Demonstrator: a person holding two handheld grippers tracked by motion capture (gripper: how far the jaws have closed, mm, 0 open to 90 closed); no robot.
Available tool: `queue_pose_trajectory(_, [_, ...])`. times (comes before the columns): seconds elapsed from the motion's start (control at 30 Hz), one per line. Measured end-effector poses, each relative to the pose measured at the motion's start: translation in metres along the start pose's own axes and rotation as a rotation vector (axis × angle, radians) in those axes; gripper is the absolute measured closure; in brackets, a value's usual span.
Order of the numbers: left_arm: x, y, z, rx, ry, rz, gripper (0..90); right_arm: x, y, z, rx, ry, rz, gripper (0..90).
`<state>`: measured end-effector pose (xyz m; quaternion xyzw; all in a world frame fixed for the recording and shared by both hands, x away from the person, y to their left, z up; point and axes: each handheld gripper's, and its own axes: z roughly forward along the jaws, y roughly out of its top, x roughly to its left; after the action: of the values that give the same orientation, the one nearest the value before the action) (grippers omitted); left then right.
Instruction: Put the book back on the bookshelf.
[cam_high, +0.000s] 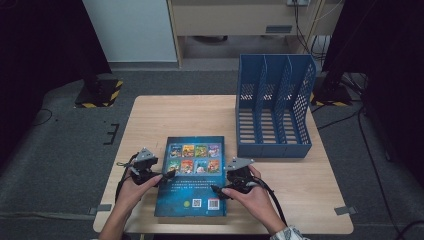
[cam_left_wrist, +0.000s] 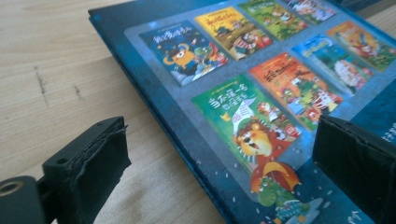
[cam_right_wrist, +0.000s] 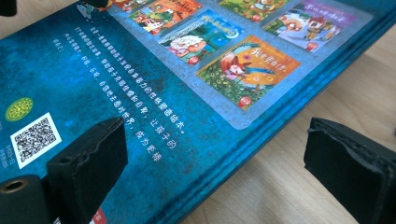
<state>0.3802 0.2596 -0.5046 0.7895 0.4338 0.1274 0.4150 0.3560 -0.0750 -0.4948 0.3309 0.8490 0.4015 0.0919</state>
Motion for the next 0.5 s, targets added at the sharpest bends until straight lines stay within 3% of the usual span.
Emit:
queue_pose_trajectory(0.37, [-0.001, -0.002, 0.007, 0.032, -0.017, -0.008, 1.7, -0.001, -0.002, 0.010, 0.007, 0.026, 0.019, 4.1])
queue_pose_trajectory(0.5, [-0.001, -0.003, 0.009, 0.045, -0.049, -0.028, 0.9, -0.001, -0.002, 0.012, 0.008, 0.036, 0.027, 3.6])
